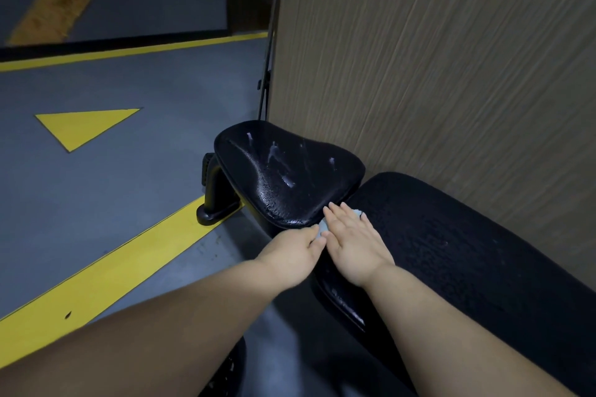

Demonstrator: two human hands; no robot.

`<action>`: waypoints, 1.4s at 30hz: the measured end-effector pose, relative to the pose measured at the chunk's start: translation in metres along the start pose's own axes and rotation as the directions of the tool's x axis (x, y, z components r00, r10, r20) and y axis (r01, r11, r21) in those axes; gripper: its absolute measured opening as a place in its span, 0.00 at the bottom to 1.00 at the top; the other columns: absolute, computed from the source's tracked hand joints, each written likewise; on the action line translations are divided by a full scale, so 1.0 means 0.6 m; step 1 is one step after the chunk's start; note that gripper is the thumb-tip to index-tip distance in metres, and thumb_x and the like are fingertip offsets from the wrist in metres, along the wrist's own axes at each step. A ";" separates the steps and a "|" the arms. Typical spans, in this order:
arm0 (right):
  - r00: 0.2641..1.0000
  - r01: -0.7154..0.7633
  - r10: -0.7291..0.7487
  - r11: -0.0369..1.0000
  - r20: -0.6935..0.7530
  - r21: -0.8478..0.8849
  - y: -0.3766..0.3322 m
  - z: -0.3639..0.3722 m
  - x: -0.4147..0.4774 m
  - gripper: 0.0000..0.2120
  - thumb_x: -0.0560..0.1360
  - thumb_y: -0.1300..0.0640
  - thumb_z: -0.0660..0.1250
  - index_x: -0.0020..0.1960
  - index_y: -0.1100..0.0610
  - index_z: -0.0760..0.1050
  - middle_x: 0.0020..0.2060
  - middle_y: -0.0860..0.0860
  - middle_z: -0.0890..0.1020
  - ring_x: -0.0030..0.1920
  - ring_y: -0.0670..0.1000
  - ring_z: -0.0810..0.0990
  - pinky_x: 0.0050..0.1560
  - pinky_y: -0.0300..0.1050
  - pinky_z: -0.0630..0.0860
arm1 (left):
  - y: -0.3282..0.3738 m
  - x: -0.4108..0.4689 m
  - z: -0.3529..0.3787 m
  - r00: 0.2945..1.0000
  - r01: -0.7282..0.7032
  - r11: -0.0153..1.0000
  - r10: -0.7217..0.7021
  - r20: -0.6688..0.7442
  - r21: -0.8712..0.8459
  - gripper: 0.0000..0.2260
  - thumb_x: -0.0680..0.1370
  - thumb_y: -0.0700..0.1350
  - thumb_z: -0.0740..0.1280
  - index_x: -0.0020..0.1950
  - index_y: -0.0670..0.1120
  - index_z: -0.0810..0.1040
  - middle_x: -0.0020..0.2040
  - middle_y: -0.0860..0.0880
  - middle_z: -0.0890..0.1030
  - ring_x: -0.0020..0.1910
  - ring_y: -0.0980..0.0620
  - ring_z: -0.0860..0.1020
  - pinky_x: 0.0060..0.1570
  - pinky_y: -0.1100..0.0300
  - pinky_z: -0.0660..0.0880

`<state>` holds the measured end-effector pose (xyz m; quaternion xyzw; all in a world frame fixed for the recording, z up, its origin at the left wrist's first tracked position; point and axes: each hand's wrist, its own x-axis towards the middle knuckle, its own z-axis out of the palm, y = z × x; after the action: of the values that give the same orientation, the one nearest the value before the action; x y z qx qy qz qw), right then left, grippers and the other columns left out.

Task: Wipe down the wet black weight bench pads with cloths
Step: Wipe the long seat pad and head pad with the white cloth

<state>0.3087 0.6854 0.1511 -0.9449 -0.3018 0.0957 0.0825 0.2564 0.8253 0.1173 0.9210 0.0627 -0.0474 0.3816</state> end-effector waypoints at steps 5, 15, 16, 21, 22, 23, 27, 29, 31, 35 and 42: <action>1.000 0.016 -0.016 1.000 -0.005 0.012 -0.003 0.001 -0.011 0.25 0.83 0.50 0.45 0.79 0.52 0.47 0.78 0.43 0.48 0.76 0.41 0.39 0.75 0.41 0.36 | 0.000 -0.012 0.000 0.998 -0.012 0.999 0.015 -0.064 0.040 0.15 0.83 0.51 0.57 0.66 0.51 0.75 0.58 0.51 0.81 0.58 0.50 0.77 0.59 0.56 0.73; 0.996 0.085 -0.085 0.996 -0.006 -0.037 -0.027 0.021 -0.080 0.27 0.83 0.48 0.45 0.79 0.51 0.42 0.77 0.44 0.42 0.75 0.41 0.36 0.73 0.39 0.33 | -0.014 -0.076 0.010 0.996 -0.073 0.992 0.067 -0.055 -0.106 0.34 0.71 0.65 0.51 0.65 0.44 0.77 0.56 0.48 0.82 0.57 0.51 0.79 0.59 0.52 0.73; 0.996 0.084 -0.084 0.996 -0.011 -0.039 -0.026 0.021 -0.078 0.27 0.83 0.48 0.45 0.79 0.51 0.42 0.77 0.44 0.42 0.75 0.41 0.36 0.73 0.39 0.33 | -0.012 -0.073 0.010 0.996 -0.065 0.987 0.056 -0.065 -0.144 0.32 0.73 0.63 0.52 0.66 0.44 0.77 0.59 0.48 0.82 0.60 0.51 0.78 0.61 0.54 0.72; 0.999 0.018 -0.019 0.999 -0.033 -0.028 -0.021 0.016 -0.042 0.26 0.82 0.48 0.44 0.79 0.52 0.44 0.78 0.44 0.45 0.76 0.43 0.38 0.74 0.43 0.35 | 0.001 -0.037 0.005 0.999 0.007 0.978 -0.017 -0.046 -0.209 0.17 0.82 0.52 0.58 0.65 0.44 0.78 0.61 0.47 0.80 0.62 0.51 0.76 0.65 0.55 0.69; 0.999 -0.001 0.000 1.000 -0.035 -0.024 -0.020 0.015 -0.033 0.26 0.82 0.49 0.44 0.79 0.52 0.45 0.78 0.45 0.45 0.76 0.43 0.38 0.75 0.44 0.35 | 0.002 -0.030 0.003 0.999 0.016 0.975 -0.025 -0.034 -0.222 0.17 0.82 0.53 0.58 0.61 0.45 0.79 0.59 0.48 0.81 0.60 0.51 0.77 0.64 0.53 0.70; 0.999 -0.018 0.018 1.000 -0.036 -0.023 -0.020 0.015 -0.025 0.26 0.82 0.49 0.44 0.79 0.52 0.45 0.78 0.45 0.46 0.76 0.44 0.38 0.75 0.45 0.36 | 0.003 -0.023 0.000 0.999 0.024 0.971 -0.031 -0.027 -0.236 0.17 0.81 0.54 0.57 0.56 0.46 0.80 0.55 0.49 0.82 0.57 0.51 0.78 0.62 0.52 0.72; 0.999 -0.044 0.043 0.998 -0.024 -0.035 -0.021 0.016 -0.015 0.26 0.82 0.49 0.44 0.79 0.53 0.46 0.78 0.46 0.46 0.77 0.45 0.39 0.76 0.47 0.37 | 0.003 -0.013 -0.006 0.999 0.046 0.970 -0.045 0.009 -0.240 0.17 0.82 0.54 0.56 0.57 0.47 0.81 0.55 0.51 0.82 0.57 0.52 0.78 0.62 0.55 0.71; 0.999 -0.037 0.036 0.999 -0.018 -0.029 -0.023 0.015 -0.021 0.26 0.82 0.49 0.44 0.79 0.54 0.46 0.78 0.46 0.46 0.77 0.45 0.39 0.76 0.47 0.37 | 0.005 -0.019 -0.008 0.998 0.060 0.978 -0.059 0.014 -0.199 0.17 0.82 0.54 0.57 0.60 0.48 0.81 0.56 0.52 0.82 0.58 0.53 0.77 0.61 0.58 0.71; 1.000 -0.025 0.025 0.999 -0.016 -0.022 -0.027 0.016 -0.031 0.26 0.82 0.49 0.44 0.79 0.54 0.46 0.78 0.46 0.46 0.77 0.45 0.39 0.76 0.47 0.38 | 0.008 -0.032 -0.008 0.998 0.068 0.985 -0.067 0.011 -0.158 0.15 0.83 0.52 0.57 0.61 0.48 0.80 0.57 0.51 0.82 0.58 0.53 0.77 0.59 0.59 0.70; 1.000 0.005 -0.006 0.999 -0.022 -0.043 -0.037 0.025 -0.065 0.27 0.83 0.48 0.44 0.79 0.54 0.44 0.78 0.47 0.46 0.77 0.46 0.39 0.76 0.46 0.37 | 0.015 -0.063 -0.008 0.996 0.084 0.990 -0.084 0.001 -0.112 0.15 0.83 0.51 0.57 0.60 0.48 0.80 0.56 0.49 0.82 0.58 0.50 0.77 0.60 0.56 0.71; 0.998 0.042 -0.045 0.996 -0.040 -0.077 -0.037 0.044 -0.130 0.38 0.71 0.40 0.30 0.79 0.53 0.43 0.78 0.47 0.45 0.77 0.46 0.39 0.73 0.43 0.33 | 0.040 -0.126 0.007 0.993 0.110 0.982 -0.115 -0.027 -0.154 0.12 0.83 0.50 0.57 0.57 0.46 0.78 0.60 0.43 0.80 0.61 0.46 0.76 0.62 0.56 0.70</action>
<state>0.2279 0.6601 0.1403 -0.9424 -0.3239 0.0628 0.0546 0.1852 0.7996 0.1412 0.8849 0.1248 -0.0474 0.4462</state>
